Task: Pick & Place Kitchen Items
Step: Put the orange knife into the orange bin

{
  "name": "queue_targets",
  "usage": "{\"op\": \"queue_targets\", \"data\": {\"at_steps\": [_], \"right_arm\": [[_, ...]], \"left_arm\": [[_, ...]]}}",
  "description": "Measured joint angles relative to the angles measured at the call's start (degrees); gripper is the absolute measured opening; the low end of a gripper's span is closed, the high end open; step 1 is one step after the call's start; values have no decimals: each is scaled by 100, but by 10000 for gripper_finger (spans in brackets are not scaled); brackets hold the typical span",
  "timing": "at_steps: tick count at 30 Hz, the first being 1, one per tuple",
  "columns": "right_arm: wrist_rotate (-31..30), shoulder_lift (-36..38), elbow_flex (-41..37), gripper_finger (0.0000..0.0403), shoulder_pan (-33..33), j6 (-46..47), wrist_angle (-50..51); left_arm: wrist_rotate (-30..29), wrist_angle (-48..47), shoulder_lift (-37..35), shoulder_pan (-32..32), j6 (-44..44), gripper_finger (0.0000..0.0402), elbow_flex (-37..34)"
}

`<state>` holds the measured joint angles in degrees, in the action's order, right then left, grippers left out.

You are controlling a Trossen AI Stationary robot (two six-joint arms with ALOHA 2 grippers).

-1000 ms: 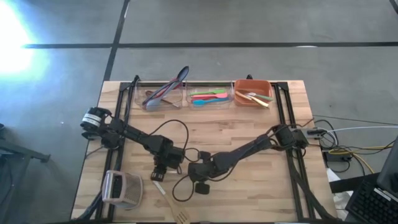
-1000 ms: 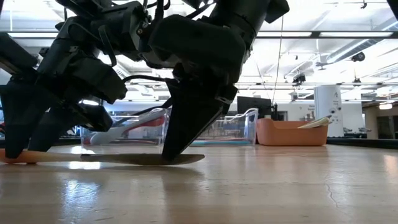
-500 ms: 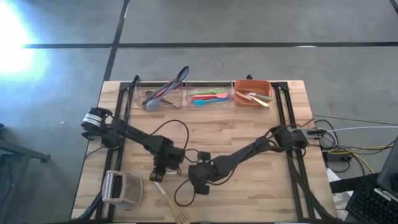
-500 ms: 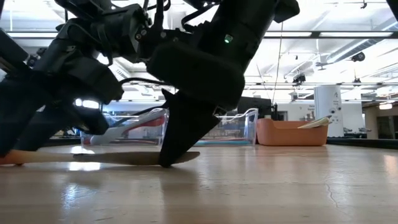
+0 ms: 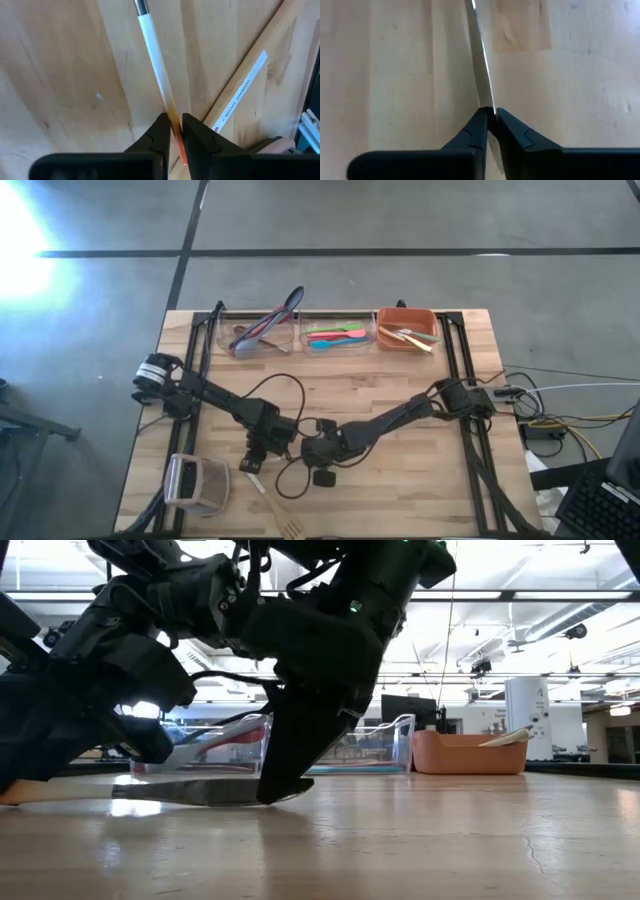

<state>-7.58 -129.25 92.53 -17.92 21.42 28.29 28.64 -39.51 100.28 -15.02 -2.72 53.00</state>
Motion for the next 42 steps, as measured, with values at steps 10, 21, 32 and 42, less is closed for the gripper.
{"op": "queue_targets", "data": {"at_steps": [10,21,32,42], "right_arm": [[541,2,-13,7,49,-30,-4],[593,2,-63,7,45,-26,-50],[836,7,-79,8,40,-17,-171],[827,36,-65,11,39,86,-261]], "left_arm": [[-18,57,1,-3,12,63,1],[-28,141,0,1,-9,64,-5],[-111,197,-1,6,-133,27,1],[-133,141,-1,8,-14,27,15]]}}
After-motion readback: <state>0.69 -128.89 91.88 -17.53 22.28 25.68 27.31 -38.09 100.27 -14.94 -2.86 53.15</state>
